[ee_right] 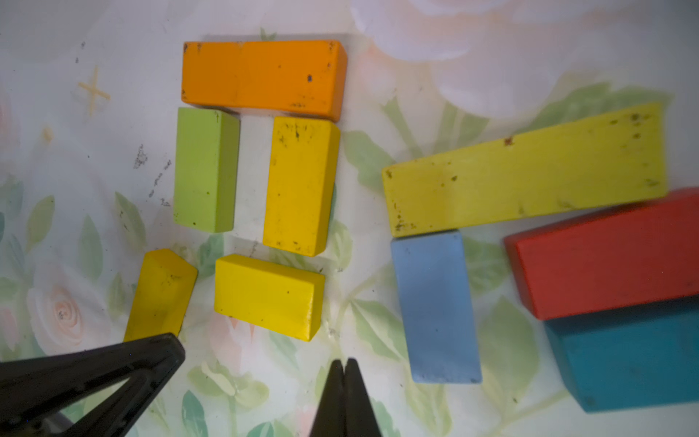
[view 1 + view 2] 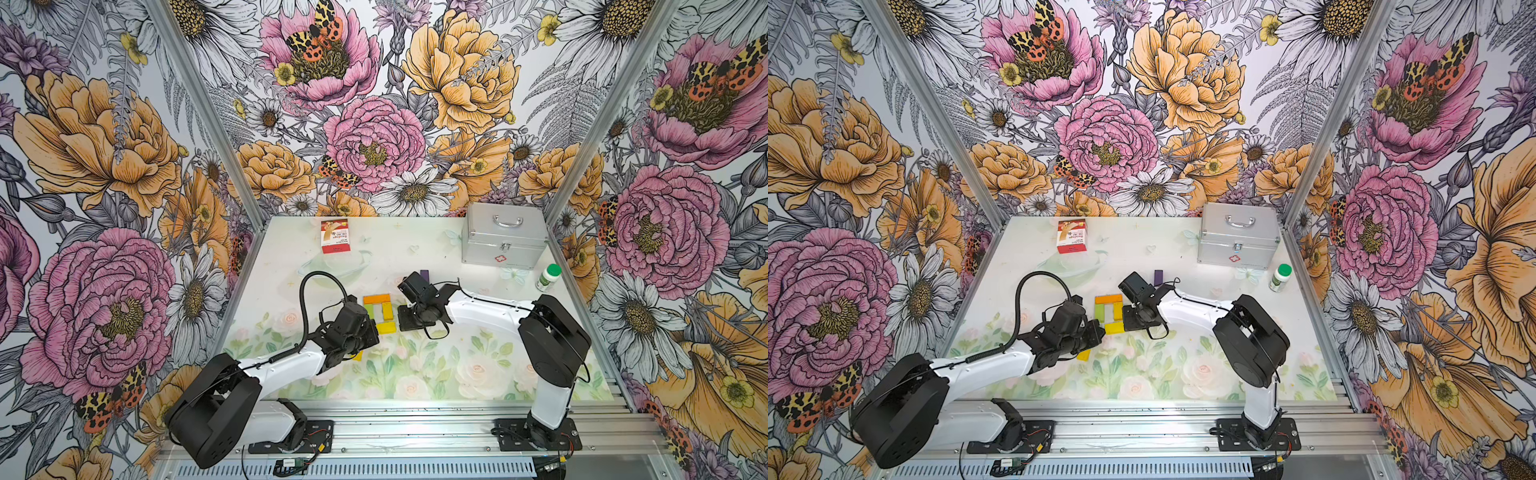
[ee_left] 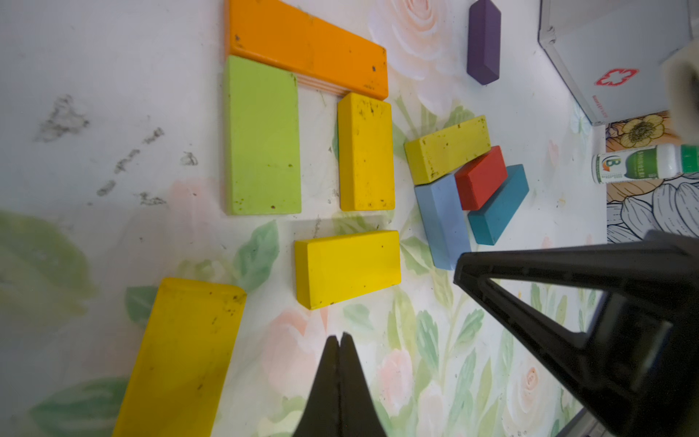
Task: Assemble the letter p with building blocks
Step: Assemble the building block at the center of the board.
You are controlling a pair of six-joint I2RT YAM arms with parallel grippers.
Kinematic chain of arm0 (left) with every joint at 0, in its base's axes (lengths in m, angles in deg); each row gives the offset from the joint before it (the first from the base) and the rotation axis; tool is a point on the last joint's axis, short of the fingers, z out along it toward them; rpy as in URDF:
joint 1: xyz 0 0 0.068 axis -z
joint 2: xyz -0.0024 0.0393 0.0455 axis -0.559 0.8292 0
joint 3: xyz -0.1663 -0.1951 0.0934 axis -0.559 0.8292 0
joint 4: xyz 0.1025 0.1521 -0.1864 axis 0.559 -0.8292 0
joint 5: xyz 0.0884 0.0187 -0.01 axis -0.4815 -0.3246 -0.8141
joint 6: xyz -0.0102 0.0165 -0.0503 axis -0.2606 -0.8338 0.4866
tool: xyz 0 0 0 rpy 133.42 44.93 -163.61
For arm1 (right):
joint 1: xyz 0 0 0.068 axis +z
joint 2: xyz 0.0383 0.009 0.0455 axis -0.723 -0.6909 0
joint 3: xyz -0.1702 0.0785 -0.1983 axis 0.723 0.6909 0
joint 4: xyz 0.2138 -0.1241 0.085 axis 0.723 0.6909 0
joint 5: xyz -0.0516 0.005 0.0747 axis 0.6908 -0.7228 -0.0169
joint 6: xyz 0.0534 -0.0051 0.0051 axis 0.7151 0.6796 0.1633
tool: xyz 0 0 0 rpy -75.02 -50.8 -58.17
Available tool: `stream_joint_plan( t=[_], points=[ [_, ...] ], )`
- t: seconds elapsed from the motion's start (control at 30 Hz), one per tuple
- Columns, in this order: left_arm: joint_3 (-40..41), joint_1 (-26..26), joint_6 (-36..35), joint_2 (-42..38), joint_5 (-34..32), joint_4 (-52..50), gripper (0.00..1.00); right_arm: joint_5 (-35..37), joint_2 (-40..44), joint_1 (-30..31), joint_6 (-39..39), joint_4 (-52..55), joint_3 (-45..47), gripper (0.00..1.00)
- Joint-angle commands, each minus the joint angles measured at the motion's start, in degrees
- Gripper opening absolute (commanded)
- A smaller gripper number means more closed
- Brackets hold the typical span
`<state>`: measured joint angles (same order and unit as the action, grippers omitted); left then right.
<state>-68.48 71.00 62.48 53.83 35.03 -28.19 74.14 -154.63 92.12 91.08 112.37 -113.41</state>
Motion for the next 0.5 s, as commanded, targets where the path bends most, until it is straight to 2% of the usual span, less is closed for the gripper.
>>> stream_joint_plan(
  t=[0.0,0.47],
  points=[
    [-1.80,0.45,0.83,1.85,-1.84,1.70,0.00,-2.01,-1.95,0.05,-0.99,-1.80,-1.48,0.00],
    [-3.53,0.25,0.83,4.57,-5.18,-1.15,0.00,-5.32,-5.43,-0.07,0.16,-4.93,-0.84,0.00]
  ],
)
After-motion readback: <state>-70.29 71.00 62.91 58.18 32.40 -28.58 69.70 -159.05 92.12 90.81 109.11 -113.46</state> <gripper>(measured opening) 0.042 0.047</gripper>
